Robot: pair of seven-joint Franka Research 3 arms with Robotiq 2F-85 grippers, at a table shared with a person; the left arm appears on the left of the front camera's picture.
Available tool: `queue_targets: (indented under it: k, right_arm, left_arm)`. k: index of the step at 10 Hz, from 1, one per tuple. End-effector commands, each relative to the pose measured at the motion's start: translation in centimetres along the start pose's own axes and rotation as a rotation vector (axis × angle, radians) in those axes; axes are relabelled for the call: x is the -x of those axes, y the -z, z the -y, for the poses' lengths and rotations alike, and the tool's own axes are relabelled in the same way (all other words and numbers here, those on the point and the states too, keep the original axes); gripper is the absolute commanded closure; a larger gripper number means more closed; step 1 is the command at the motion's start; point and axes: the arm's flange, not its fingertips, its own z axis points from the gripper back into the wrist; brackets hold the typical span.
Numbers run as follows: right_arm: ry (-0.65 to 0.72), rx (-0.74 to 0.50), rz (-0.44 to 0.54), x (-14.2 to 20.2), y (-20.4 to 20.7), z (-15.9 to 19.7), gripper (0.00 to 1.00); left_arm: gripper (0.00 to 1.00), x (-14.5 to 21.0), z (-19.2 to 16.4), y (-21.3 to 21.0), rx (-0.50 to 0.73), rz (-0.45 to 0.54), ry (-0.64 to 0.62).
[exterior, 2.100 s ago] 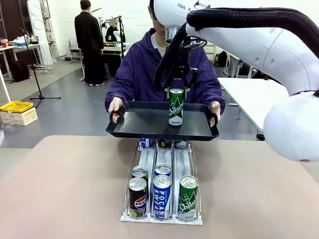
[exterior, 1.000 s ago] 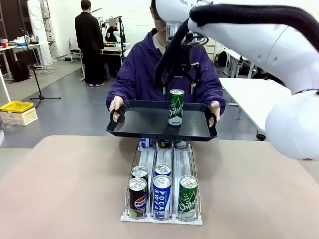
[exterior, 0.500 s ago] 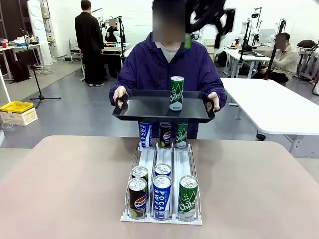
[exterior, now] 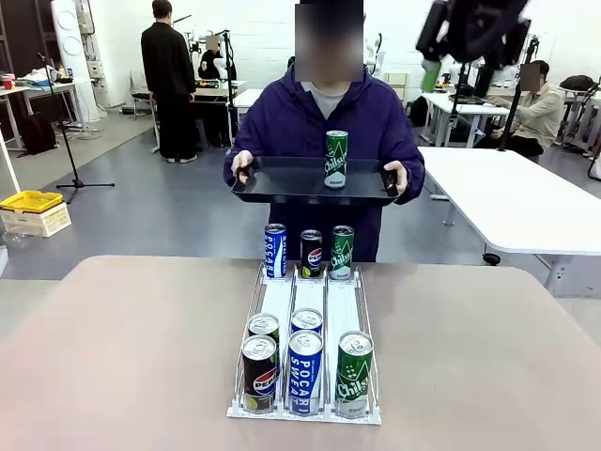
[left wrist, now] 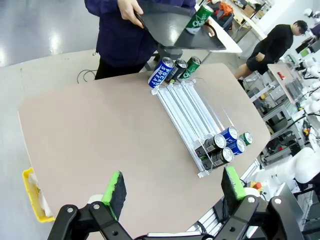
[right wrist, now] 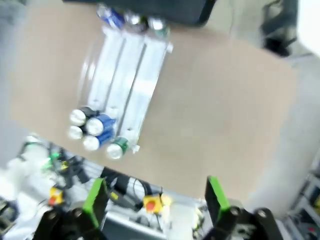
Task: Retrieve and hand over the desired beverage to the person.
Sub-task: Place the picked can on the Handle tray extended by the person.
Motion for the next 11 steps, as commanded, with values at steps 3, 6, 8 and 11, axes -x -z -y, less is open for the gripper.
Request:
queue_targets:
  k: [3,6,8,11]
  right_arm:
    - [0.056,-0.030,0.063,11.3,9.2,2.5,0.00]
    - [0.101,-0.043,0.064,11.5,8.5,3.2,0.00]
    - [0.106,-0.041,0.053,11.3,8.5,3.5,0.00]
    - [0.096,-0.005,0.047,11.9,8.4,3.6,0.00]
  left_arm:
    - [0.00,0.0,-0.1,0.0,0.013,0.015,0.017]
    - [0.00,0.0,-0.1,0.0,0.013,0.015,0.017]
    - [0.00,0.0,-0.1,0.0,0.013,0.015,0.017]
    - [0.00,0.0,-0.1,0.0,0.013,0.015,0.017]
